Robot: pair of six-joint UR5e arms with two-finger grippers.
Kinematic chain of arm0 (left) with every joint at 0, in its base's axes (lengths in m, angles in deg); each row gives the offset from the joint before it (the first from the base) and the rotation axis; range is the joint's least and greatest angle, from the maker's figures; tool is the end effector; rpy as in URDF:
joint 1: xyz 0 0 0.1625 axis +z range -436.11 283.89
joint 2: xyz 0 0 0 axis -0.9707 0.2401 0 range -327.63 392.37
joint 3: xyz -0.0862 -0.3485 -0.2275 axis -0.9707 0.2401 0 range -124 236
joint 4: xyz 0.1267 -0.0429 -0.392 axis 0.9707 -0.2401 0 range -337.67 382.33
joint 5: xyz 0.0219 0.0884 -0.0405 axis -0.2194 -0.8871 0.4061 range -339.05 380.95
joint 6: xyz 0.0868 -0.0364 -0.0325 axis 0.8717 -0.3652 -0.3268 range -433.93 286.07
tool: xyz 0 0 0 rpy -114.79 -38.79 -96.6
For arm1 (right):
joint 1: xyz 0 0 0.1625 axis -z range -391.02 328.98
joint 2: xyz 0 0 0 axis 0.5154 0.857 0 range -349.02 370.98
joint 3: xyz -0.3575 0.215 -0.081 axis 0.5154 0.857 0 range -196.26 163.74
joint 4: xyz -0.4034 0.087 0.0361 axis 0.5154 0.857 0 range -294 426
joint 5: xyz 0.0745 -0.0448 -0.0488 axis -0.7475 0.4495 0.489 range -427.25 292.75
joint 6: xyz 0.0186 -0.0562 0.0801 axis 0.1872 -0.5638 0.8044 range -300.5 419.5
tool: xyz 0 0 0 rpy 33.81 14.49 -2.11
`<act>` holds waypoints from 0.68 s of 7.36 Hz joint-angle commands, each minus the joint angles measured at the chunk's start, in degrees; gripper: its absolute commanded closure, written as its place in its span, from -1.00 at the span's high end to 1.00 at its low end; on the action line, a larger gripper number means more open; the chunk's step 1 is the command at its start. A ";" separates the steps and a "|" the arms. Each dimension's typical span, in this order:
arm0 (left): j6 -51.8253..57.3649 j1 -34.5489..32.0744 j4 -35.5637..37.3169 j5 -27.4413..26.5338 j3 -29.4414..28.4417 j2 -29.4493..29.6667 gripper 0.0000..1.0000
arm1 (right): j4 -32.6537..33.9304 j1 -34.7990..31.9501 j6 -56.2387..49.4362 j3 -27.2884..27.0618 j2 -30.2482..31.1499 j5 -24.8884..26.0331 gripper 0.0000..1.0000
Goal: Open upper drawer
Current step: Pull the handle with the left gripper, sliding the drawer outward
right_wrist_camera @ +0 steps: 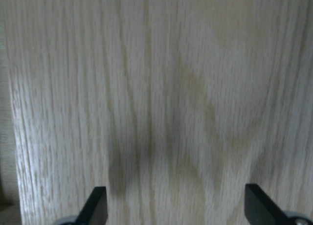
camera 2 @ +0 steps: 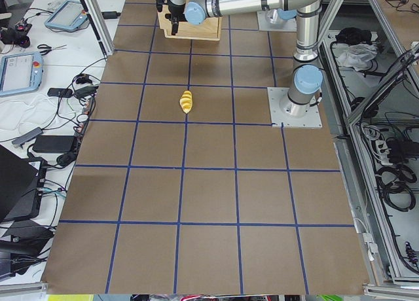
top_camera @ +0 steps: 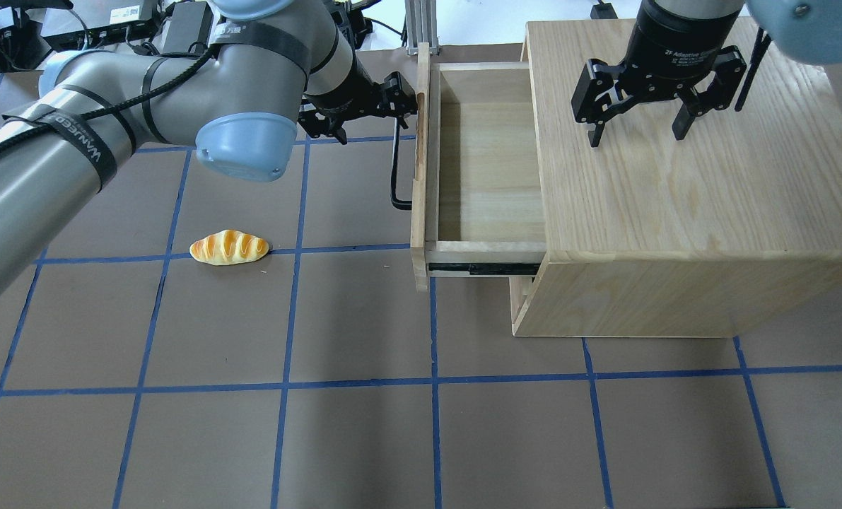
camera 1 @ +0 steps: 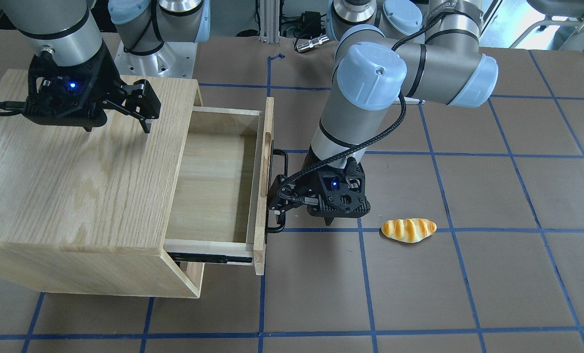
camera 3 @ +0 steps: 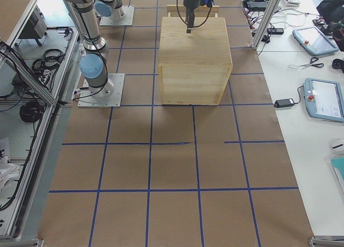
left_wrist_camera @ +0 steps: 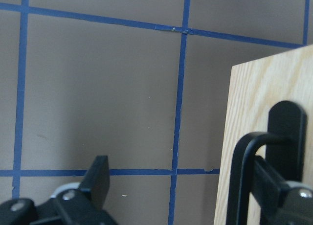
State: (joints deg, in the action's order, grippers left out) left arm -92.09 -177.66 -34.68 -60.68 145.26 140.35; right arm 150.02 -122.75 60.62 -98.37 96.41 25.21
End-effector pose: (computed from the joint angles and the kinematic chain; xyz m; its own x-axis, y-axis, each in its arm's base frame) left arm -0.2707 -0.5861 0.3827 -0.9736 -0.0688 0.2177 -0.1165 0.9698 -0.2142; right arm 0.1448 -0.5163 0.5048 -0.9990 -0.0126 0.0439 -0.0106 0.9989 0.0457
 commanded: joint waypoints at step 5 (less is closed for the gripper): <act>1.91 1.36 -0.21 -0.01 0.03 -0.32 1.00 | 0.00 -0.03 -0.06 0.02 0.00 0.00 1.00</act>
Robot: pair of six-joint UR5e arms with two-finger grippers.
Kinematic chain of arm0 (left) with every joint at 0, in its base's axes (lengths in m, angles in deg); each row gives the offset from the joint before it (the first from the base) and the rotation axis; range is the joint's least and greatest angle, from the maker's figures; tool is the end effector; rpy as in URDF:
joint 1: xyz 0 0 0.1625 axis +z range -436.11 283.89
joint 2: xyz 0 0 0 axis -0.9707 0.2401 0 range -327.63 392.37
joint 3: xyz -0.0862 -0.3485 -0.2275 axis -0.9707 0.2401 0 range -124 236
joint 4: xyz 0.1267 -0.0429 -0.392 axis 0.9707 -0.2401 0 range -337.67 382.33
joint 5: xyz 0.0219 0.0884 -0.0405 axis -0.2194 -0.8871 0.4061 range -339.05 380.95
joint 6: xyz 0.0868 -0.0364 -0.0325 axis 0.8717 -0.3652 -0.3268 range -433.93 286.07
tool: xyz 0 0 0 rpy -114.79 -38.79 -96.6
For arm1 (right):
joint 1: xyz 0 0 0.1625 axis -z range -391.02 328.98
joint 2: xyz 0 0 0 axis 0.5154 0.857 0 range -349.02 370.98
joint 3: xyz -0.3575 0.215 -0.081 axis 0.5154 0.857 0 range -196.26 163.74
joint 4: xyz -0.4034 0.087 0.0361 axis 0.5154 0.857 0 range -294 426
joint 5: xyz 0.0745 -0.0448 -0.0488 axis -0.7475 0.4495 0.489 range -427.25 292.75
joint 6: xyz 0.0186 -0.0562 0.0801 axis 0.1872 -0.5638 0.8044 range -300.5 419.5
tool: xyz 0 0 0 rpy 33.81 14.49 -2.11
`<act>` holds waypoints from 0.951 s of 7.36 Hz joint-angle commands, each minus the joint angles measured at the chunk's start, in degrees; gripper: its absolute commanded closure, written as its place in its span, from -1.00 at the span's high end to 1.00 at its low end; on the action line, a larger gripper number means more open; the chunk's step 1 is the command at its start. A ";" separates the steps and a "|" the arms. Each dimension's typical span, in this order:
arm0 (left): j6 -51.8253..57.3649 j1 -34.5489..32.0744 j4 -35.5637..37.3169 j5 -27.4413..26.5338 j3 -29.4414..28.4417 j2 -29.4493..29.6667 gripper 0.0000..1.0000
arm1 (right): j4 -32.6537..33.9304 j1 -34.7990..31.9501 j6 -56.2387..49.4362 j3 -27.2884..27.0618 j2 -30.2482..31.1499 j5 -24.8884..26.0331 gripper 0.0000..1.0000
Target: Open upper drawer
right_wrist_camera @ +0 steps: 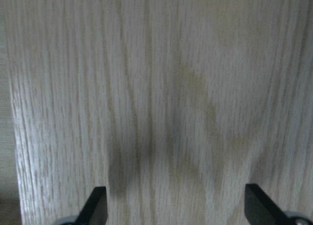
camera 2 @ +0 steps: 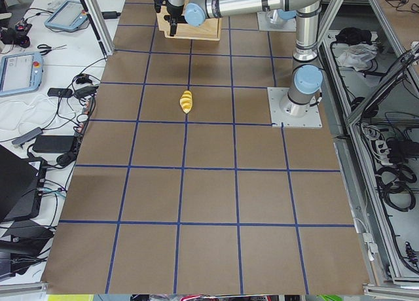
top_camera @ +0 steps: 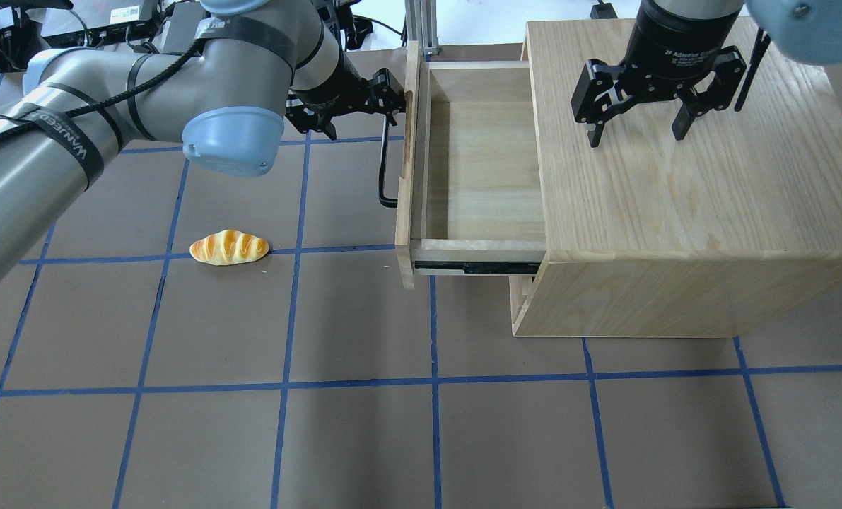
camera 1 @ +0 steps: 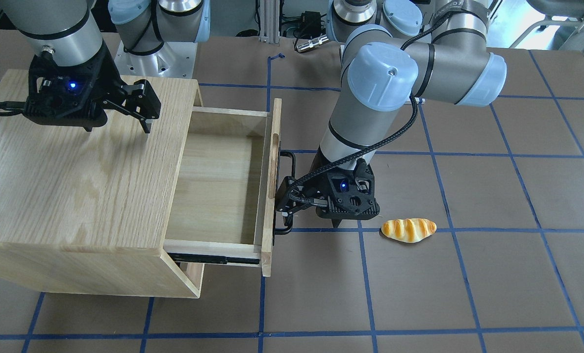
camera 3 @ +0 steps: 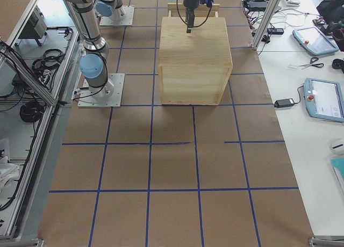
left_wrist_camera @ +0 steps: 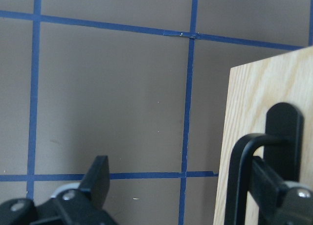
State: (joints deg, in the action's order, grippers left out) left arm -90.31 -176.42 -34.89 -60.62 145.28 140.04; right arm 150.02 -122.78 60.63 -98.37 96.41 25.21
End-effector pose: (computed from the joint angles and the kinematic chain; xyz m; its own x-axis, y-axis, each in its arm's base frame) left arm -0.2578 -0.5903 0.3854 -0.9754 -0.0593 0.2122 -0.1072 0.9692 -0.2219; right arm 0.1450 -0.5162 0.5048 -0.9990 -0.0129 0.0439 -0.0109 0.9989 0.0457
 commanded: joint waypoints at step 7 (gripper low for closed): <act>2.90 2.29 -21.49 -1.29 -7.00 -7.29 1.00 | 0.00 0.00 -0.07 -0.06 0.00 0.00 1.00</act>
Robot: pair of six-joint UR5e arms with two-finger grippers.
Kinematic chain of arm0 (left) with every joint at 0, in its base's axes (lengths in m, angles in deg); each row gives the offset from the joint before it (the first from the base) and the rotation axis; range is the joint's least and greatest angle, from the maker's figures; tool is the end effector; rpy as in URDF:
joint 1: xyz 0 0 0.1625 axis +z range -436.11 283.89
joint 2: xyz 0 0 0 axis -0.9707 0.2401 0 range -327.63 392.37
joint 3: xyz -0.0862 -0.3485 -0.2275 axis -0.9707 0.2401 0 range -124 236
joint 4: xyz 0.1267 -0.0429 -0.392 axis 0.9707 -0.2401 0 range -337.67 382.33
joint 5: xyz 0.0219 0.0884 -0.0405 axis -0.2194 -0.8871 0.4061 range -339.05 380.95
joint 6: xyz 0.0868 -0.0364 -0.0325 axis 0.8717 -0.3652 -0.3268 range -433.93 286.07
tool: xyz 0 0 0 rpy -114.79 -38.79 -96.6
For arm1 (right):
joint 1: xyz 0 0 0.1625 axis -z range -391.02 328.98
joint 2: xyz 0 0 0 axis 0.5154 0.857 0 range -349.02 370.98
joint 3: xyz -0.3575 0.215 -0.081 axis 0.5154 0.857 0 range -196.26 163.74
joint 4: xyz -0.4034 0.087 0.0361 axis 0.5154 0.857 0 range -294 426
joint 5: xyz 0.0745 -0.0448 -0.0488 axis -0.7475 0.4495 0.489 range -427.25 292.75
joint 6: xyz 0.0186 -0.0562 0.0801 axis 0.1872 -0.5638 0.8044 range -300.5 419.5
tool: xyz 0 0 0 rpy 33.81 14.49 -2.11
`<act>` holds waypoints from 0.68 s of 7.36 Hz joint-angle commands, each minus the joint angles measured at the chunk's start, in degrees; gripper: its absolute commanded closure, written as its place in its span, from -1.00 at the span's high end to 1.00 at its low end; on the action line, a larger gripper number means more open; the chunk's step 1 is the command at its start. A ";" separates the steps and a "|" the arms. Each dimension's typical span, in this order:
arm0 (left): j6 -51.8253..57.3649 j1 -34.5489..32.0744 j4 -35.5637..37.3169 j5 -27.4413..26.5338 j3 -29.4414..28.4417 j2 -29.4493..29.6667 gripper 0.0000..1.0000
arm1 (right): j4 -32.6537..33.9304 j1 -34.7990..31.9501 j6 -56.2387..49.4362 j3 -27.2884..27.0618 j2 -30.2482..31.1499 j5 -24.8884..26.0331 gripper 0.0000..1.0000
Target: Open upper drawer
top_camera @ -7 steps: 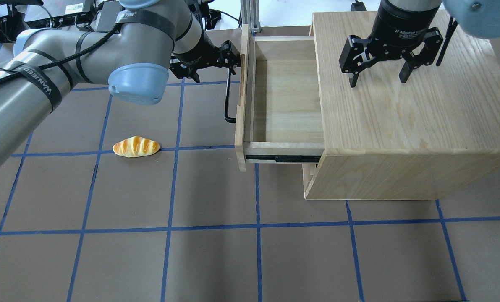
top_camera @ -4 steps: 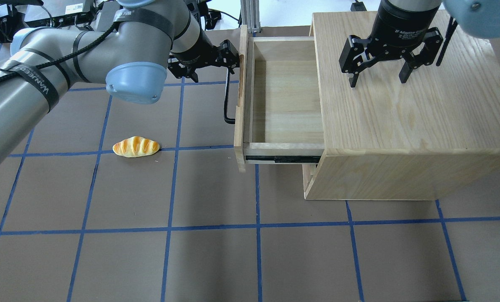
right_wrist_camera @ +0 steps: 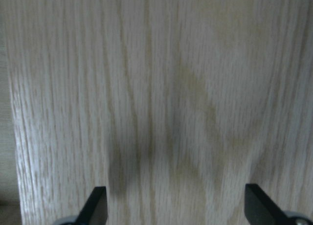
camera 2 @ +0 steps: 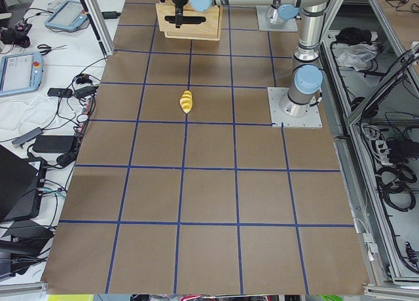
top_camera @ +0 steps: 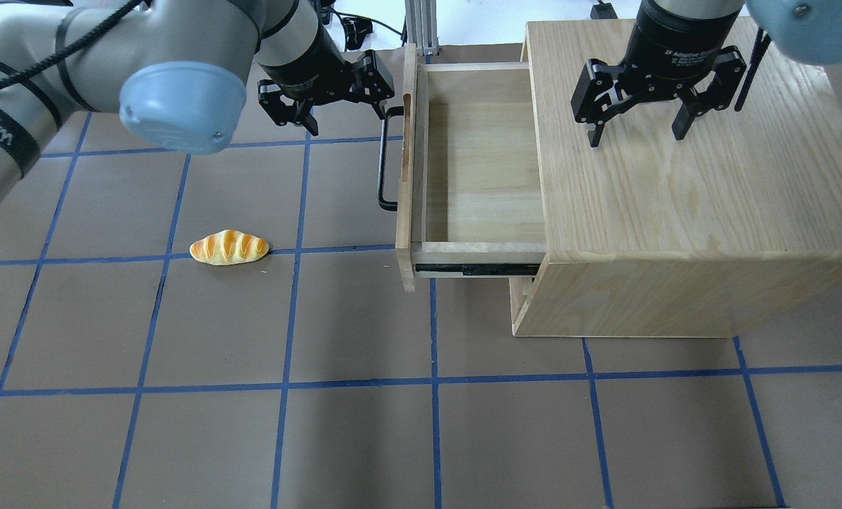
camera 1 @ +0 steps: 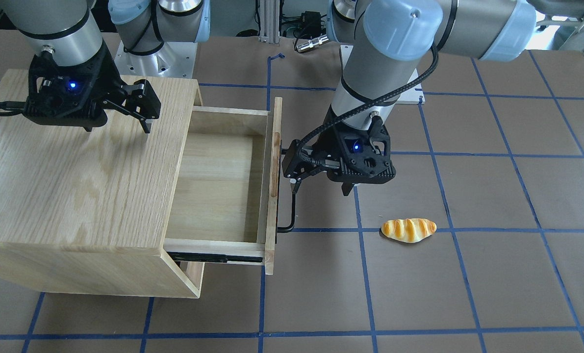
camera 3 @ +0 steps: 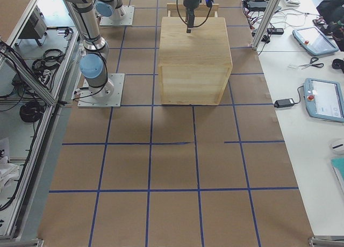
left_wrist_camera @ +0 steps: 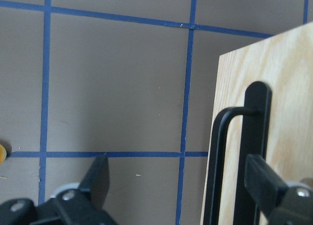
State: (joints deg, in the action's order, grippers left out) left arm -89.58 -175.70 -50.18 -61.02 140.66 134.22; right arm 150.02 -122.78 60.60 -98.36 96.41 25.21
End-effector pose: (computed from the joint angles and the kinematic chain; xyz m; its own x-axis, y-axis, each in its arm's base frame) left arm -0.2441 -0.5607 0.4561 -0.9800 -0.0770 0.1834 -0.1046 0.9837 -0.1463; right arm 0.1450 -0.5162 0.5049 -0.9989 -0.0134 0.0438 -0.0114 0.9989 0.0456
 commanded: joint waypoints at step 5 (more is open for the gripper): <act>11.86 13.18 -13.70 -6.44 -1.62 -6.48 1.00 | 0.00 0.00 -0.05 0.01 0.00 0.00 1.00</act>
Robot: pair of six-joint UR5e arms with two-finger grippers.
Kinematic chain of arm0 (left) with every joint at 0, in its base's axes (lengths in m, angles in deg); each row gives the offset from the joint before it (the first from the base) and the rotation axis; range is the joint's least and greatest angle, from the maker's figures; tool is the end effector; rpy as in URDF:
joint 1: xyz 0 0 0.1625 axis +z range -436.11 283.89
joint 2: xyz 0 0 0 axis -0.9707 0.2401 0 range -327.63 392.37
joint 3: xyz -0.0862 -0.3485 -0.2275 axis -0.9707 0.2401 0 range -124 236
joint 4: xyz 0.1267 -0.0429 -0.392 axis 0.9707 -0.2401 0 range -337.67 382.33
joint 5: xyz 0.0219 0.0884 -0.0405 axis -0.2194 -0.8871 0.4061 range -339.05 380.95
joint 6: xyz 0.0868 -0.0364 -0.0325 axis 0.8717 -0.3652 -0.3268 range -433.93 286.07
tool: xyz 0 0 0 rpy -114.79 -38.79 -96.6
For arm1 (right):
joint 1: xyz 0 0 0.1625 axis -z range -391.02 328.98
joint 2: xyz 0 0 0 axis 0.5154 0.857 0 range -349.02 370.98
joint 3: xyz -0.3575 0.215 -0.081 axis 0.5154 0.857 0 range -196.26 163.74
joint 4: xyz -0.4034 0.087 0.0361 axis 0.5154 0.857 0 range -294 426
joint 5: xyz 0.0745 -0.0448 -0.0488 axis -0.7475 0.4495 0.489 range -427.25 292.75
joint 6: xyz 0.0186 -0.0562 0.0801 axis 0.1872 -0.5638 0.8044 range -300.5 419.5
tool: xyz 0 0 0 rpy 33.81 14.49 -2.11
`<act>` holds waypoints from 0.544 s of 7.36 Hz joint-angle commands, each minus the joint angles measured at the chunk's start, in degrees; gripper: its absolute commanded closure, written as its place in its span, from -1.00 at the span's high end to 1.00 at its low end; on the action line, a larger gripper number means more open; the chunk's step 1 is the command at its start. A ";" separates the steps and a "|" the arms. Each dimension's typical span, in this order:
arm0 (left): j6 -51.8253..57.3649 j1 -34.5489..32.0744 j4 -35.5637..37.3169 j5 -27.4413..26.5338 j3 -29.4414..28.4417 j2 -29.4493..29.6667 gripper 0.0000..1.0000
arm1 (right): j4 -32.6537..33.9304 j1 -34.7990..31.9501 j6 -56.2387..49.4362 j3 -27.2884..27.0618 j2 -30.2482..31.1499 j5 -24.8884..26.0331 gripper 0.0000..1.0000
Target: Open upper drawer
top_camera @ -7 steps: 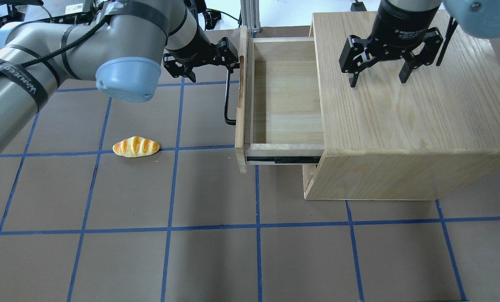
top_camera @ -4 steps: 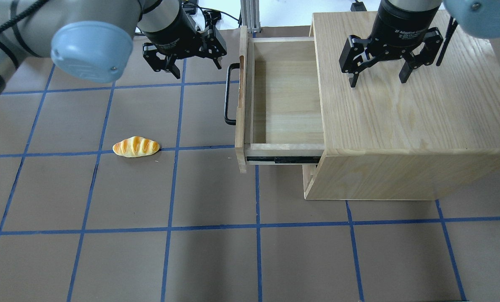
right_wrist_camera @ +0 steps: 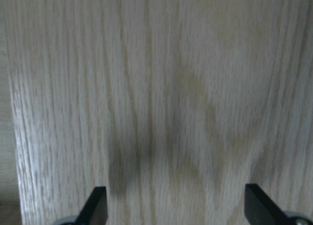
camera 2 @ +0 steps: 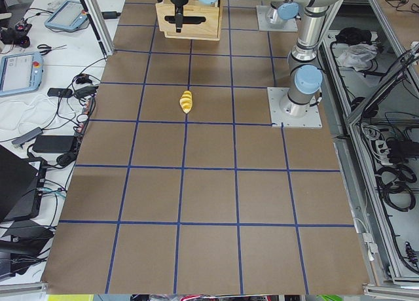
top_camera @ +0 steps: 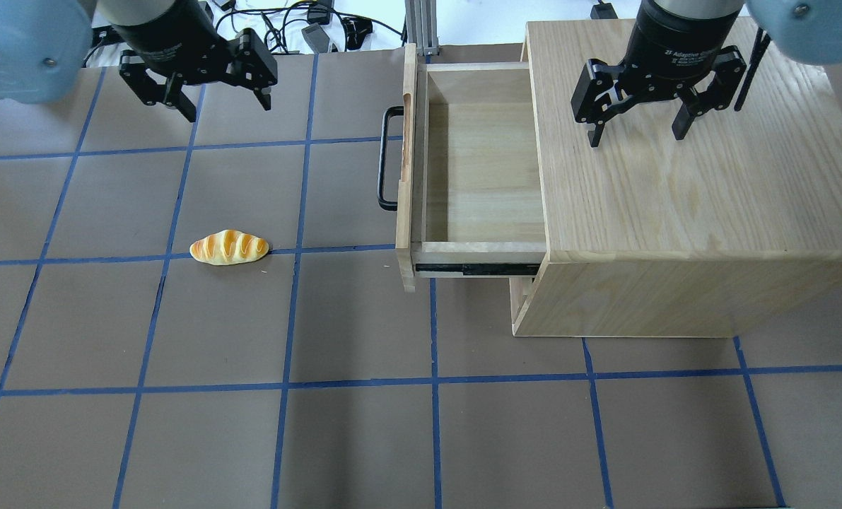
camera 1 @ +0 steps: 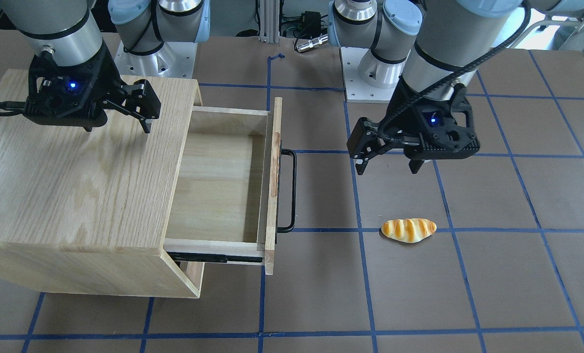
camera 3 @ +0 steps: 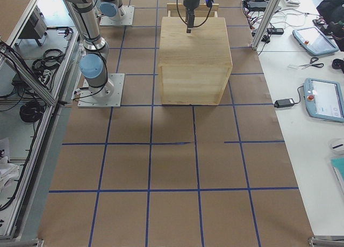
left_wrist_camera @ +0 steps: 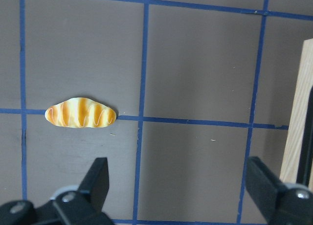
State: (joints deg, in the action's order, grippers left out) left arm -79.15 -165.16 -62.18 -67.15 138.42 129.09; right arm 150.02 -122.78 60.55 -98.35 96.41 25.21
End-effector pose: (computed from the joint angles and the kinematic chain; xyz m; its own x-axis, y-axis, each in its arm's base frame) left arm -0.1275 -0.5541 0.5025 -0.9937 -0.1032 0.0429 -0.1073 0.9884 -0.1071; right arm 0.1450 -0.5162 0.5050 -0.9989 -0.0143 0.0438 -0.0123 0.9989 0.0454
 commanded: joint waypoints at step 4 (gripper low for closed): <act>4.96 5.29 -3.12 -0.40 3.87 -4.52 1.00 | 0.00 0.00 0.00 0.00 0.00 0.00 1.00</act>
State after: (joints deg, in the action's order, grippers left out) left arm -74.91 -159.94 -65.38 -67.43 140.75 125.48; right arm 150.02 -122.78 60.56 -98.37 96.41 25.21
